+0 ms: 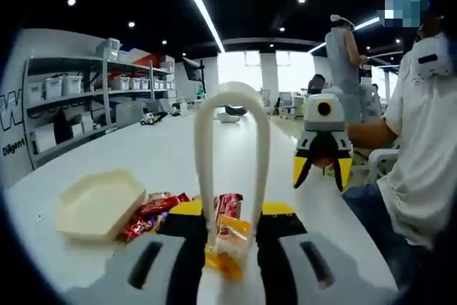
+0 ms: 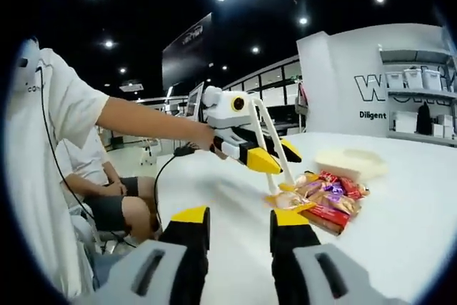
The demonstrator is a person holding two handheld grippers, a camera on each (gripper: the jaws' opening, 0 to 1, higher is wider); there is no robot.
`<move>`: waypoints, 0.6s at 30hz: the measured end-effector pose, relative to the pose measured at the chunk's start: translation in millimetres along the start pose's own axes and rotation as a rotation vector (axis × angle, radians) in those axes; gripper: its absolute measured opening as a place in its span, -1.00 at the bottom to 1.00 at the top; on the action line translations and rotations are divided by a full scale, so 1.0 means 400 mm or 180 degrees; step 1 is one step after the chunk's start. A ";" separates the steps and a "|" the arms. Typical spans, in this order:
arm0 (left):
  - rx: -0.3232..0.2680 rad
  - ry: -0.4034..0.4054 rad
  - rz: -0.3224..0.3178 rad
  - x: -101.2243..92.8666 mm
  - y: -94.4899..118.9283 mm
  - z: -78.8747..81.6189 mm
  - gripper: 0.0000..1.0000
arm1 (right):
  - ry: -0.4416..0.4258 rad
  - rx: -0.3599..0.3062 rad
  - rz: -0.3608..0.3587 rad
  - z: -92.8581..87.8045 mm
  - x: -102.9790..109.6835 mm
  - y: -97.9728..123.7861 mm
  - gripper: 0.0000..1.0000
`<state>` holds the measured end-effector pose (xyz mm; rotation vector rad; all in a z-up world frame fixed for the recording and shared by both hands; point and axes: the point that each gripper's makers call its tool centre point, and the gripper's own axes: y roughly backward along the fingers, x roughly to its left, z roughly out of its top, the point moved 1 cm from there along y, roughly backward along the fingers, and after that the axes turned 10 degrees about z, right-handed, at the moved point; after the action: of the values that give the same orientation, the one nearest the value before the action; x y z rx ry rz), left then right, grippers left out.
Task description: Place the target food into the container with the food tongs after gripping and lifting it, then release it inside without dropping or visibly crushing the food.
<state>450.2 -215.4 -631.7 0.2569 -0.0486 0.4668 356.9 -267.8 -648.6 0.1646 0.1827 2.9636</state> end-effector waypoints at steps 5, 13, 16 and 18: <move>0.0052 0.0020 -0.0067 -0.003 -0.010 -0.008 -0.48 | 0.0012 0.0009 -0.0042 0.002 -0.011 0.003 -0.35; 0.0084 0.0060 -0.0092 0.009 -0.016 -0.016 -0.47 | 0.0014 0.0184 -0.0204 -0.028 -0.039 0.010 -0.04; 0.0080 0.0071 -0.0087 0.015 -0.016 -0.014 -0.46 | -0.0031 0.0199 -0.0221 -0.035 -0.043 0.009 0.09; 0.0087 0.0055 -0.0095 0.018 -0.015 -0.013 -0.47 | -0.0055 0.0238 -0.0292 -0.041 -0.051 0.011 0.33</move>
<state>459.4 -216.2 -637.2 0.2799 -0.0217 0.4401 374.0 -277.4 -666.3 0.1858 0.2908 2.8650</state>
